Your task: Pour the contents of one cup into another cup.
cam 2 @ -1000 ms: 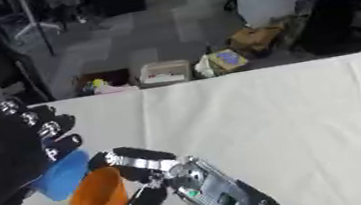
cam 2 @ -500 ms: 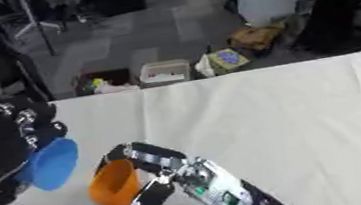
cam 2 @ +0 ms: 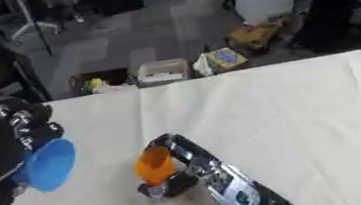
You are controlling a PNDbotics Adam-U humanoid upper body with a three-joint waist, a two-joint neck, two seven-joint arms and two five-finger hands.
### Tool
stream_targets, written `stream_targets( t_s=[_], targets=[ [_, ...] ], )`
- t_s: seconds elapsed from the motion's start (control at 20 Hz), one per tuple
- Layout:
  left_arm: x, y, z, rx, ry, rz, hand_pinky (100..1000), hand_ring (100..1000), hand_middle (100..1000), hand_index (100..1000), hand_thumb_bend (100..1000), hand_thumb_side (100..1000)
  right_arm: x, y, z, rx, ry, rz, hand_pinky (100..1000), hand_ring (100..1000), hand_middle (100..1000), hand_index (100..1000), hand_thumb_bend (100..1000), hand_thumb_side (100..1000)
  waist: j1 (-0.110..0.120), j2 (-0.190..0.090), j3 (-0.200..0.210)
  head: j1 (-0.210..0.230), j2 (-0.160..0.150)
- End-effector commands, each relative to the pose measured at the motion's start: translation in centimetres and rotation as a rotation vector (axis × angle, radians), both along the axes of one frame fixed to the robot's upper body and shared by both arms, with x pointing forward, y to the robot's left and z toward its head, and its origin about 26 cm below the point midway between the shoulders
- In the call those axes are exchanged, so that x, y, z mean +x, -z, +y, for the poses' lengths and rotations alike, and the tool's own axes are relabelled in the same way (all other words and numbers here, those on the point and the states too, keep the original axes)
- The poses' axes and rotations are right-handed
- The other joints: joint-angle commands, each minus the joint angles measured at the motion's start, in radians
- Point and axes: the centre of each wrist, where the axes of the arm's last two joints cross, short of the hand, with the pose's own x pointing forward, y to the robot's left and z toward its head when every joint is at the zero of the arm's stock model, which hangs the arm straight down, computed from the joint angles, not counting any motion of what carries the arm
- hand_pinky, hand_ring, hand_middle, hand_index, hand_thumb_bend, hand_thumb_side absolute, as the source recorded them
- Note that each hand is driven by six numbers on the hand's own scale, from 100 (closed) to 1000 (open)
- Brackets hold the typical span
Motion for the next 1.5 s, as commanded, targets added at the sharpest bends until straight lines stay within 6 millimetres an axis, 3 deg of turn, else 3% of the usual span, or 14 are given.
stream_targets(
  t_s=[0.05,0.25,0.45,0.75,0.95,1.0,1.2,1.3,1.45,1.5],
  targets=[
    [-0.2,-0.6,0.3,-0.011,-0.007,-0.031,162,100,111,456,361,100,0.4,-0.3,-1.3,-0.038,0.059,-0.062,476,601,564,582,697,102,0.001,-0.016,-0.002,0.002,-0.012],
    [-0.2,-0.6,0.5,-0.016,-0.014,-0.031,163,100,111,456,359,100,0.4,-0.7,-1.9,-0.048,0.079,-0.104,646,732,725,701,904,292,-0.001,-0.016,-0.005,0.004,-0.012],
    [0.0,-0.5,0.8,-0.038,-0.028,-0.027,158,100,111,455,354,100,0.4,-1.9,-2.6,-0.025,0.077,-0.127,710,794,807,750,995,371,-0.005,-0.017,-0.008,0.005,-0.012],
    [0.5,-0.2,2.4,-0.254,-0.070,0.044,100,100,104,437,318,100,0.2,-4.3,-4.5,0.028,0.117,-0.147,709,788,819,762,984,361,-0.011,-0.019,-0.010,0.007,-0.014],
    [0.9,0.7,3.9,-0.602,-0.083,0.164,100,100,107,414,256,100,-0.3,-4.2,-7.0,0.113,0.195,-0.108,665,754,797,748,943,360,-0.017,-0.017,-0.017,0.015,-0.016],
    [0.9,1.0,4.2,-0.705,-0.071,0.192,100,100,106,407,238,100,-0.4,-4.1,-7.7,0.157,0.228,-0.101,652,747,791,744,883,401,-0.019,-0.015,-0.020,0.018,-0.016],
    [1.0,2.4,4.7,-1.072,0.021,0.359,100,100,128,412,203,100,-1.2,-4.9,-10.0,0.402,0.395,-0.132,617,717,773,734,825,426,-0.027,-0.012,-0.035,0.034,-0.018],
    [1.5,3.3,4.7,-1.219,0.061,0.449,100,100,134,415,198,100,-1.5,-5.6,-10.8,0.523,0.480,-0.169,608,705,766,733,820,442,-0.031,-0.011,-0.045,0.041,-0.020],
    [4.0,6.2,4.7,-1.407,0.086,0.550,100,100,148,426,206,100,-2.0,-6.7,-11.4,0.668,0.591,-0.230,606,703,758,732,824,455,-0.038,-0.010,-0.060,0.051,-0.022],
    [5.0,7.4,4.7,-1.455,0.084,0.571,100,100,157,432,247,100,-2.1,-6.9,-11.4,0.697,0.613,-0.244,604,700,754,730,822,457,-0.039,-0.009,-0.065,0.055,-0.023]
  ],
)
